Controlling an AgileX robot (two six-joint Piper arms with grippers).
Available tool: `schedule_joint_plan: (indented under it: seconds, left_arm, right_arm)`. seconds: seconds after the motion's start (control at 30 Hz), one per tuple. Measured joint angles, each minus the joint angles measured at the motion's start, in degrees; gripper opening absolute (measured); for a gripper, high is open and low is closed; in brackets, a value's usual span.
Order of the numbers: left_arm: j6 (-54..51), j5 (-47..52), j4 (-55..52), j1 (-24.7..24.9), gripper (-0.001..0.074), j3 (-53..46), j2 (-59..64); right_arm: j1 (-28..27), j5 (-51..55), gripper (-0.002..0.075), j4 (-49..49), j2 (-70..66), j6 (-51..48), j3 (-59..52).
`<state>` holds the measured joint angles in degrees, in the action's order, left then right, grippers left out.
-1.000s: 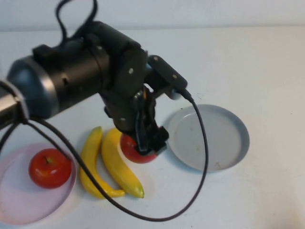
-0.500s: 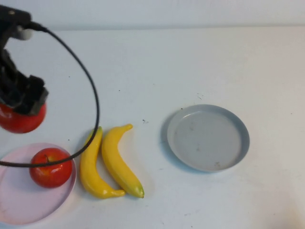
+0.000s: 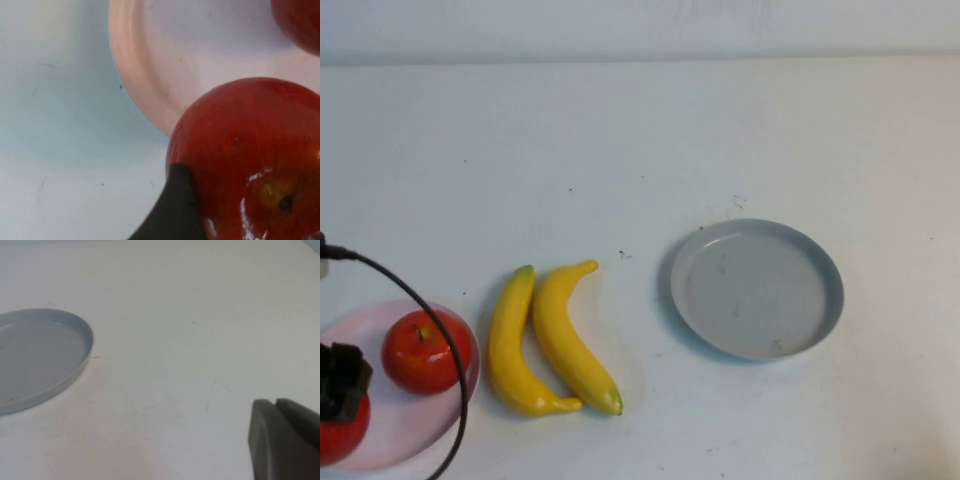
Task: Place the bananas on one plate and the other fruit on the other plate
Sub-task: Put one type of fruit in the left plate
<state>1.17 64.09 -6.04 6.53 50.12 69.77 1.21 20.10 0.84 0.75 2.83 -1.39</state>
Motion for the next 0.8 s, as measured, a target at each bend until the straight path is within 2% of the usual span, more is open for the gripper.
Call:
schedule_joint_plan:
  seconds: [0.23, 0.4, 0.57, 0.73, 0.8]
  left_arm:
    - [-2.8, -9.7, 0.3, 0.0, 0.0566, -6.8, 0.0]
    - [-3.0, -14.8, 0.3, 0.0, 0.0666, -7.4, 0.0]
    - [-2.9, -15.4, 0.3, 0.0, 0.0668, -7.4, -0.5]
    - [-1.9, -14.6, 0.9, 0.0, 0.0667, -7.4, -6.8]
    - [-0.8, -13.6, 2.3, 0.0, 0.0628, -7.4, -11.8]
  right_arm:
    - [0.0, 0.0, -0.0017, 0.0, 0.0, 0.0, 0.0]
    - [0.0, 0.0, -0.0017, 0.0, 0.0, 0.0, 0.0]
    - [0.0, 0.0, -0.0017, 0.0, 0.0, 0.0, 0.0]
    - [0.0, 0.0, -0.0017, 0.0, 0.0, 0.0, 0.0]
    - [0.0, 0.0, -0.0017, 0.0, 0.0, 0.0, 0.0]
